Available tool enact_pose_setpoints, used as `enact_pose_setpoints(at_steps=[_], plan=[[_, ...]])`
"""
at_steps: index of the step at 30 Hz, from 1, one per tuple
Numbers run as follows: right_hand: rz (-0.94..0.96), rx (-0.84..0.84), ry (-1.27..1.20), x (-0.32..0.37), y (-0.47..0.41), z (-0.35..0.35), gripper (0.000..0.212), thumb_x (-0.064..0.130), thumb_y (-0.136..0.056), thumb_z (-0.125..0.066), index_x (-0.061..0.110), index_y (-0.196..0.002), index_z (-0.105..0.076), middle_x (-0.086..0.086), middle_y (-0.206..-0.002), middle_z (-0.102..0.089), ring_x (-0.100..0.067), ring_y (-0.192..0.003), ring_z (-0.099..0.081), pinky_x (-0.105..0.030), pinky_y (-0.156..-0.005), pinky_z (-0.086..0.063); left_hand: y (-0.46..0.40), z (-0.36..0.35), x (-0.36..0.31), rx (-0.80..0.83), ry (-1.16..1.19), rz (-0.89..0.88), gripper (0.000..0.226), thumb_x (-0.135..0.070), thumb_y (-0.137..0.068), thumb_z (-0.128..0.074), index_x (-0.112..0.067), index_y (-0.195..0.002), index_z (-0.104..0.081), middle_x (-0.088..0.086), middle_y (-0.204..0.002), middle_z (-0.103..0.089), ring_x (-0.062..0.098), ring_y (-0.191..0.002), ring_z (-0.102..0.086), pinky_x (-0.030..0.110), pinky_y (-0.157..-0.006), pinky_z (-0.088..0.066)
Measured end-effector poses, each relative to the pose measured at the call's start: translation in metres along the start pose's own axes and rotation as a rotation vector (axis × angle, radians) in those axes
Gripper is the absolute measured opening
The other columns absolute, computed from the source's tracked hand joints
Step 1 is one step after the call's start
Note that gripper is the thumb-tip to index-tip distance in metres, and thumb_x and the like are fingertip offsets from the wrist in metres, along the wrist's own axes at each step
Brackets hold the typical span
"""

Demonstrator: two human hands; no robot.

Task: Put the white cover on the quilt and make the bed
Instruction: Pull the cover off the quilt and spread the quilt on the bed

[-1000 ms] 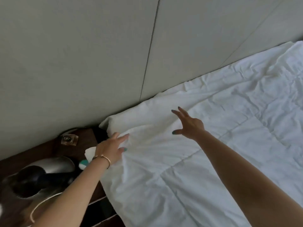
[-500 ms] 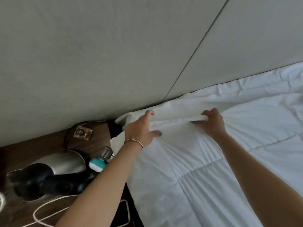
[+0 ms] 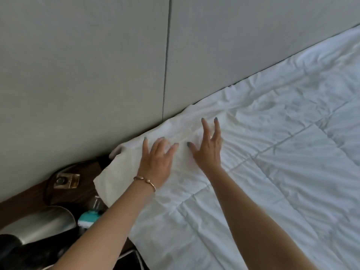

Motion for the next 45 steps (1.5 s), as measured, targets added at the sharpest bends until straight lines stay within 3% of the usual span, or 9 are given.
enact_pose_setpoints(at_steps=[3,5,12,28,32,35,39,43,45], plan=[[-0.180,0.253,0.286,-0.058,0.047,0.003,0.070,0.064,-0.093,-0.039,0.052,-0.150,0.001,0.009,-0.162,0.017,-0.026,-0.150,0.013,-0.059,-0.118,-0.001,0.023,-0.038,-0.020,0.626,0.053,0.173,0.078,-0.082,-0.079,-0.036,-0.064,-0.140,0.011,-0.008,-0.156,0.032,0.031,-0.145,0.024,0.075,-0.102,-0.004],[-0.114,0.370,0.430,-0.085,0.073,0.012,0.067,0.070,-0.092,-0.025,0.057,-0.145,0.015,0.015,-0.159,0.023,-0.022,-0.148,0.022,-0.060,-0.116,0.007,0.026,-0.041,-0.017,0.751,-0.005,0.247,0.087,-0.088,-0.074,-0.033,-0.064,-0.133,0.027,-0.010,-0.147,0.046,0.033,-0.140,0.034,0.077,-0.102,-0.003],[-0.195,0.427,0.444,-0.140,0.074,0.074,0.068,0.073,-0.090,-0.029,0.059,-0.145,0.010,0.016,-0.160,0.020,-0.026,-0.148,0.020,-0.059,-0.117,0.005,-0.026,-0.022,-0.095,0.587,0.128,0.161,0.063,-0.045,-0.088,-0.050,-0.035,-0.144,-0.025,-0.001,-0.160,0.017,0.022,-0.147,0.020,0.064,-0.113,0.005],[-0.581,0.011,0.450,-0.362,-0.100,0.216,0.063,0.075,-0.089,-0.010,0.059,-0.141,0.023,0.015,-0.161,0.020,-0.031,-0.149,0.016,-0.065,-0.114,0.003,-0.279,-0.150,-0.313,0.497,-0.002,-0.223,0.072,-0.079,-0.084,-0.024,-0.055,-0.146,0.004,-0.006,-0.160,0.020,0.019,-0.148,0.014,0.062,-0.112,0.006],[-0.525,-0.172,0.453,-0.387,-0.111,0.195,0.061,0.073,-0.090,-0.014,0.062,-0.141,0.016,0.010,-0.164,-0.001,-0.034,-0.149,0.002,-0.063,-0.113,0.003,-0.366,-0.170,-0.381,0.112,0.138,-0.276,0.047,-0.071,-0.080,-0.043,-0.037,-0.108,-0.060,0.009,-0.141,-0.043,0.026,-0.130,-0.041,0.052,-0.106,-0.028],[-0.466,-0.306,0.409,-0.405,-0.118,0.195,0.064,0.069,-0.086,-0.031,0.052,-0.146,-0.022,0.005,-0.155,-0.034,-0.038,-0.140,-0.031,-0.064,-0.110,-0.014,-0.433,-0.168,-0.410,-0.271,0.349,-0.165,0.035,-0.050,-0.078,-0.061,-0.016,-0.071,-0.060,0.009,-0.098,-0.057,0.032,-0.093,-0.056,0.042,-0.085,-0.043],[-0.411,-0.371,0.419,-0.414,-0.123,0.191,0.065,0.066,-0.082,-0.036,0.048,-0.145,-0.031,0.004,-0.152,-0.036,-0.038,-0.137,-0.033,-0.065,-0.109,-0.018,-0.509,-0.190,-0.430,0.137,0.704,0.224,0.067,-0.059,-0.068,-0.077,-0.018,-0.102,-0.035,0.004,-0.122,-0.041,0.028,-0.108,-0.051,0.038,-0.083,-0.046],[-0.422,-0.324,0.364,-0.422,-0.123,0.190,0.059,0.069,-0.090,-0.026,0.049,-0.145,-0.031,0.003,-0.151,-0.038,-0.038,-0.137,-0.033,-0.067,-0.108,-0.019,-0.530,-0.210,-0.471,0.723,0.729,0.199,0.112,-0.055,-0.053,-0.088,-0.015,-0.136,-0.025,0.000,-0.127,-0.044,0.022,-0.117,-0.048,0.031,-0.097,-0.039],[-0.428,-0.323,0.343,-0.421,-0.122,0.191,0.059,0.070,-0.091,-0.018,0.048,-0.143,-0.034,0.003,-0.151,-0.038,-0.038,-0.136,-0.034,-0.067,-0.107,-0.020,-0.537,-0.197,-0.484,0.700,0.778,0.114,0.104,-0.045,-0.052,-0.090,-0.010,-0.136,-0.040,0.003,-0.125,-0.056,0.024,-0.112,-0.058,0.032,-0.096,-0.046]])
Point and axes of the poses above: each hand's wrist, its own y-axis away from the middle knuckle, its own z-axis out of the back of the hand, x = y × z, the point moved 5 cm from there along -y, towards the middle knuckle
